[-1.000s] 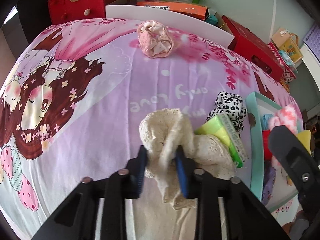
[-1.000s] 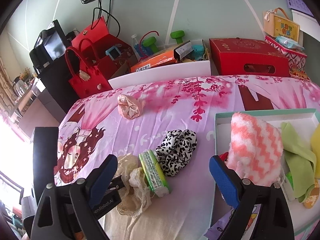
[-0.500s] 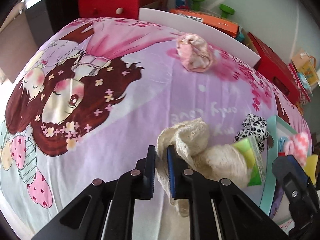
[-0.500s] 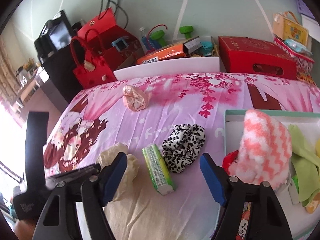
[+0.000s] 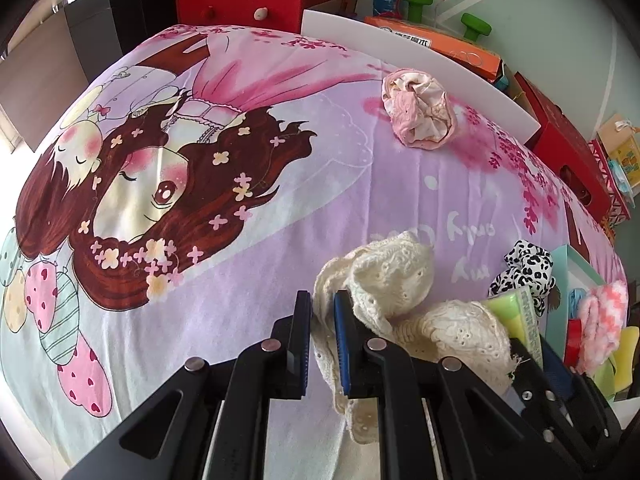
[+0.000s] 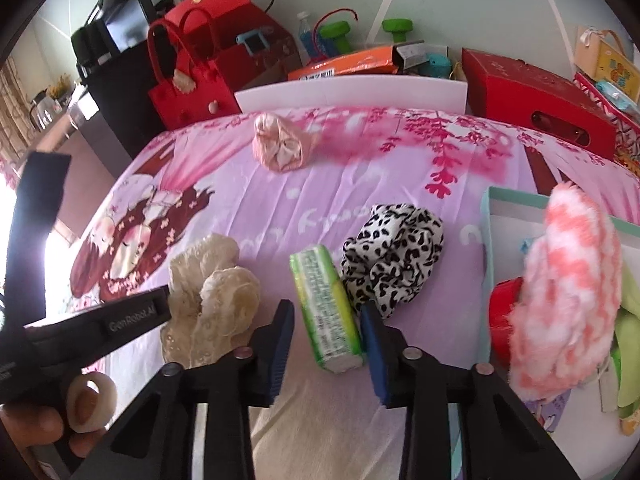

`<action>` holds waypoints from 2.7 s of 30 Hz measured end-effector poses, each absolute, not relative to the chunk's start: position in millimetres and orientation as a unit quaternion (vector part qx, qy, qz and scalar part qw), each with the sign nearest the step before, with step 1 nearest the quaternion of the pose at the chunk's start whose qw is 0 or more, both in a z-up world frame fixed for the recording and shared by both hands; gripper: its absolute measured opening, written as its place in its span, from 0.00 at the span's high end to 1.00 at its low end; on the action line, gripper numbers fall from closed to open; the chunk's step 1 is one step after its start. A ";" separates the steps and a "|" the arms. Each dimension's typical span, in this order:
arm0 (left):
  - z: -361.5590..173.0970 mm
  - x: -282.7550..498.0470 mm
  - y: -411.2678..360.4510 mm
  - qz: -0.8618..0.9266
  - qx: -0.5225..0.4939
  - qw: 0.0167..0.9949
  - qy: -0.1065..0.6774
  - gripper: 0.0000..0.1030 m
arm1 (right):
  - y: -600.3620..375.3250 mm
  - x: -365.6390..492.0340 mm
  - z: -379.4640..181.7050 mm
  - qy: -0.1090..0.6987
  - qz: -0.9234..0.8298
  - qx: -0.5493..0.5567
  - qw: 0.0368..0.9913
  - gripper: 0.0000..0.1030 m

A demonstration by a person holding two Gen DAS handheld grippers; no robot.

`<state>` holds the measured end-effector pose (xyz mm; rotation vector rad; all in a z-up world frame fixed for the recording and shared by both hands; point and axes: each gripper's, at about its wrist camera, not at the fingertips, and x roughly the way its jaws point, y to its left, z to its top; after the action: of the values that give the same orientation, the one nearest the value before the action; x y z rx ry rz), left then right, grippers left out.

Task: Organize soft objects
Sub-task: 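Grasp the beige lace fabric with the left tool while the right tool grasps the green tissue pack, then carry the lace fabric and tissue pack over the tray with both tools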

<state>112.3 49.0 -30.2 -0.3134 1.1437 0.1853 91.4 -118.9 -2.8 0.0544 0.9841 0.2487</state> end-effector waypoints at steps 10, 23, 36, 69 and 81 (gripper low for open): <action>-33.6 117.3 44.3 0.082 -0.134 0.823 0.545 0.89 | -112.1 98.2 -22.4 0.493 0.115 0.015 0.862 0.71; -27.4 116.7 42.3 0.065 -0.142 0.831 0.533 0.92 | -111.6 100.9 -26.2 0.495 0.115 0.017 0.861 0.76; 16.4 106.5 43.2 0.019 -0.180 0.872 0.454 0.96 | -117.0 90.8 0.7 0.459 0.114 0.024 0.881 0.76; 127.2 48.4 19.1 -0.088 -0.176 0.940 0.278 0.96 | -166.8 45.4 84.9 0.356 0.069 0.059 0.930 0.76; 126.0 46.4 -74.2 -0.197 -0.126 0.928 0.290 0.96 | -244.0 37.6 86.8 0.361 -0.044 0.072 0.929 0.76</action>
<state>46.4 -74.2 126.0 -0.2577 0.5950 -0.4028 37.6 -244.0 86.8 0.1472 0.7398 -0.0906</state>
